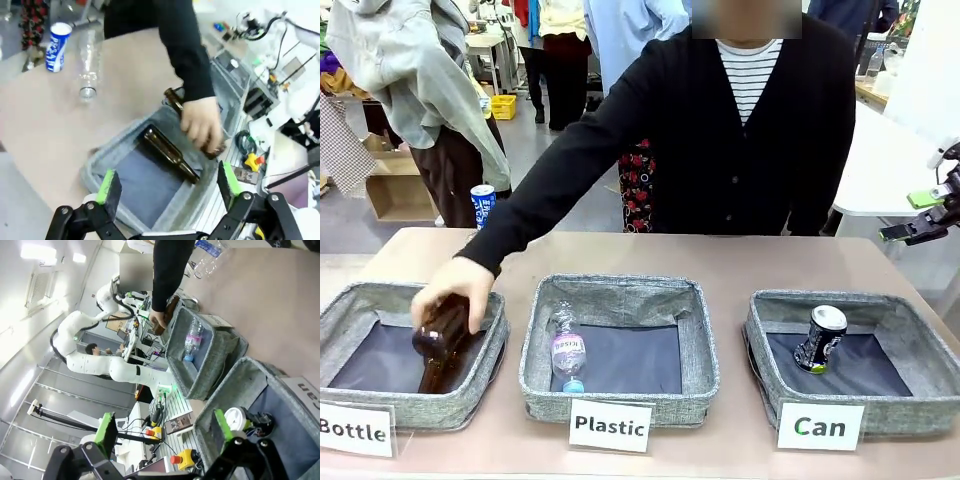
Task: Sort the can waste into the basket.
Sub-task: Pick up the can waste from the table and place it in the right Fabric basket.
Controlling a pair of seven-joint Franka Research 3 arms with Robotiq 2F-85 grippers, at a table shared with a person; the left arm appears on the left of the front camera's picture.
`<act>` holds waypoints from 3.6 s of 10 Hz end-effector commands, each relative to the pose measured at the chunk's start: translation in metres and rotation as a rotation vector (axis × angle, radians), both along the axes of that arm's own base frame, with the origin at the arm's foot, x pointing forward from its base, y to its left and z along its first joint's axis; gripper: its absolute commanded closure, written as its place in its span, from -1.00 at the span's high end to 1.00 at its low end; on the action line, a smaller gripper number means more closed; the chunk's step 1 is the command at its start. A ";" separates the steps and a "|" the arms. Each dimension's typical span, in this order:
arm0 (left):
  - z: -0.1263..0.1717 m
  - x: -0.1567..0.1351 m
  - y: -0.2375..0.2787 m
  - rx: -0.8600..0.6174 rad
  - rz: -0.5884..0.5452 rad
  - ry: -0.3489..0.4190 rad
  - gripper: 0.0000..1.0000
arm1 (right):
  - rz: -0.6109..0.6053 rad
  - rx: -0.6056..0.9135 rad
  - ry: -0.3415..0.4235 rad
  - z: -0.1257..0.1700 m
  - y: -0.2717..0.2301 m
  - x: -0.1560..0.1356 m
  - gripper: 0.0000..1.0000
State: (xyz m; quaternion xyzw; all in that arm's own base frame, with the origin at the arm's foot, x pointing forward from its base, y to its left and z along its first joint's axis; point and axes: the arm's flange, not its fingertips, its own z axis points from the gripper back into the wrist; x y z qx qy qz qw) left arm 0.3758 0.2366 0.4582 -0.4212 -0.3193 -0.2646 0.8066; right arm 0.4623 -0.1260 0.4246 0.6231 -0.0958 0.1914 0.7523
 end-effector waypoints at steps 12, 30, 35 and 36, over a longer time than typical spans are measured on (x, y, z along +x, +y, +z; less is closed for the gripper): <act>0.012 0.079 -0.079 0.076 -0.156 -0.031 1.00 | 0.014 -0.003 -0.012 0.003 -0.002 0.001 1.00; -0.084 0.250 -0.099 0.316 -0.315 -0.651 1.00 | 0.014 -0.003 -0.012 0.003 -0.002 0.001 1.00; -0.128 0.330 -0.086 0.277 -0.219 -0.595 1.00 | 0.014 -0.003 -0.012 0.003 -0.002 0.001 1.00; -0.132 0.346 -0.087 0.263 -0.212 -0.587 1.00 | 0.014 -0.003 -0.012 0.003 -0.002 0.001 1.00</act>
